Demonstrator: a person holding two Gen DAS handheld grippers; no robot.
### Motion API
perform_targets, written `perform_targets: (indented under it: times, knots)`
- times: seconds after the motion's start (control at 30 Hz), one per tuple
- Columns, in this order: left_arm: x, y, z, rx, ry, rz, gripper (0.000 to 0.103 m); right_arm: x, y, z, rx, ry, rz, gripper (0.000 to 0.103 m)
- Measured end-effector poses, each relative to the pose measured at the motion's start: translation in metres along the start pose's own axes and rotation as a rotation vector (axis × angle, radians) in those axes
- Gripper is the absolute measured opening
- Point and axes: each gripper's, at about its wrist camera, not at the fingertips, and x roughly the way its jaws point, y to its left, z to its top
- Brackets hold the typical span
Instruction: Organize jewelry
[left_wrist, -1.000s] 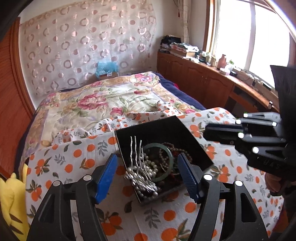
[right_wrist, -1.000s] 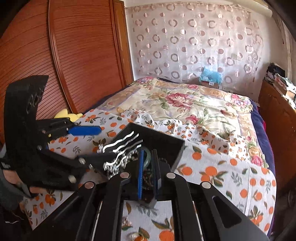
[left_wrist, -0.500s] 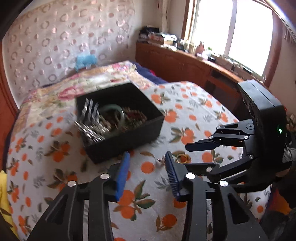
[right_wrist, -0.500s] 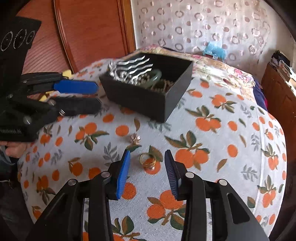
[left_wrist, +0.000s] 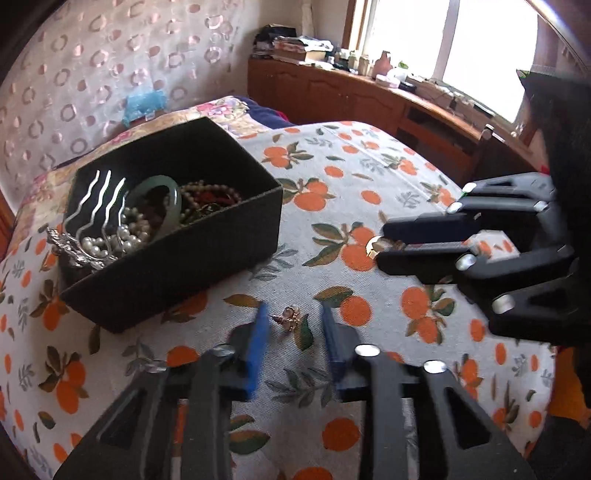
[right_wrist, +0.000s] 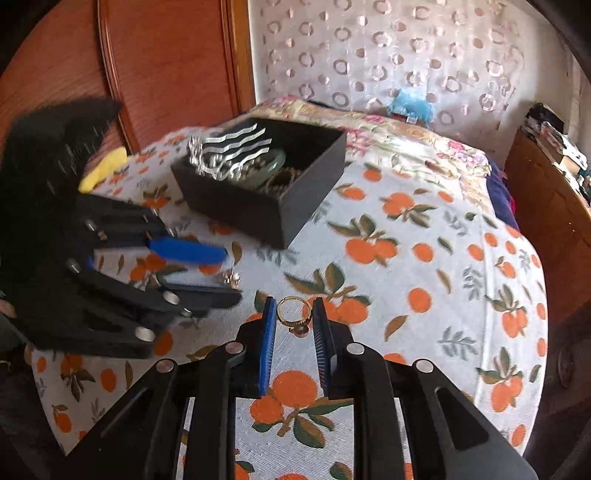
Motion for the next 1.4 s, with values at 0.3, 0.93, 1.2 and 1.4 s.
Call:
perform_targets:
  times: [0.3,0.93,1.2,1.4]
  knots:
    - [-0.045,0.017,0.017,-0.054,-0.113,0.053,0.007,-0.013,0.001,0.035,-0.015,-0.107,0.025,0.022]
    - [-0.094,0.069,0.036,-0.188,-0.261,0.297,0.063,0.002,0.004,0.084,0.045,-0.231,0.042,0.037]
    - [-0.132,0.048,0.001,-0.235,-0.313,0.376,0.093,-0.050,0.021,0.046,0.123,-0.318,-0.104,0.085]
    - [-0.156,0.031,-0.020,-0.246,-0.330,0.420,0.095,-0.084,0.034,0.020,0.165,-0.381,-0.162,0.100]
